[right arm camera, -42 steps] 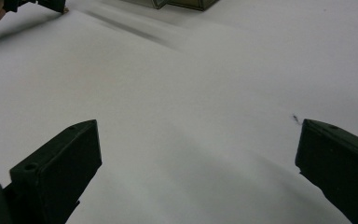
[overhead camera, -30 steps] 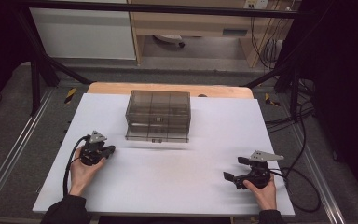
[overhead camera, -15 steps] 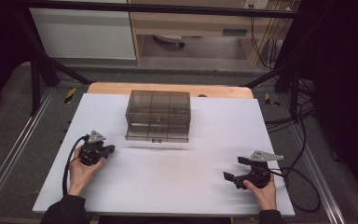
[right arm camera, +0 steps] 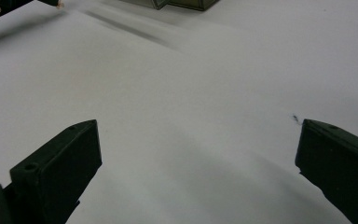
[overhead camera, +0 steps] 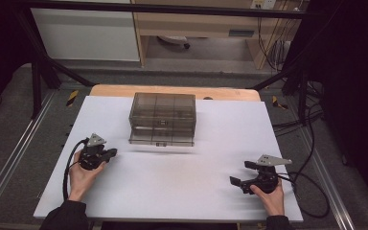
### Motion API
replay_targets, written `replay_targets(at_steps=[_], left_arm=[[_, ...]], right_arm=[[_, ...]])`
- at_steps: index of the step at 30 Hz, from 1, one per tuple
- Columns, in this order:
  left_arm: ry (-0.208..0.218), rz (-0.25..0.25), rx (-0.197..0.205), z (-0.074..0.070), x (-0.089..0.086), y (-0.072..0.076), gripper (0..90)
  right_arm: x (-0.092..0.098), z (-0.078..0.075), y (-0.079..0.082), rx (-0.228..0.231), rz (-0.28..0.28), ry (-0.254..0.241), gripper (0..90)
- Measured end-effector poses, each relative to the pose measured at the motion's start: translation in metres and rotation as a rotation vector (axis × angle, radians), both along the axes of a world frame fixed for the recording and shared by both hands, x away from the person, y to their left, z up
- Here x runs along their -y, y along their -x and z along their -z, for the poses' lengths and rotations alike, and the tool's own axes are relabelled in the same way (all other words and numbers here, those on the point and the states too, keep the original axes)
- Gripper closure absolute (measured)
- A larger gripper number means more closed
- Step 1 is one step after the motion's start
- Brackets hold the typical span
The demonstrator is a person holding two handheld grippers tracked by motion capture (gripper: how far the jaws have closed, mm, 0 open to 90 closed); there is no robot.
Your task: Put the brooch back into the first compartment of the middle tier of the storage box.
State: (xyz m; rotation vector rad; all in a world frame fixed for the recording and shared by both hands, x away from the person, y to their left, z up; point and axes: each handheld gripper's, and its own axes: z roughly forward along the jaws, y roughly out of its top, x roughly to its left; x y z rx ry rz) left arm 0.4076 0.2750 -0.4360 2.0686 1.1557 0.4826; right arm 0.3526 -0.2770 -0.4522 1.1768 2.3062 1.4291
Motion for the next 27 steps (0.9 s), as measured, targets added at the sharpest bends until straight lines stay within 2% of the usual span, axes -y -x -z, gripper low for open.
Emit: replay_targets(at_steps=[27], left_arm=[[0.040,0.015,0.007,-0.0090,-0.0005,0.0059,89.5]], right_arm=[[-0.0005,0.0006,-0.0005,-0.002,-0.002,0.006,0.6]])
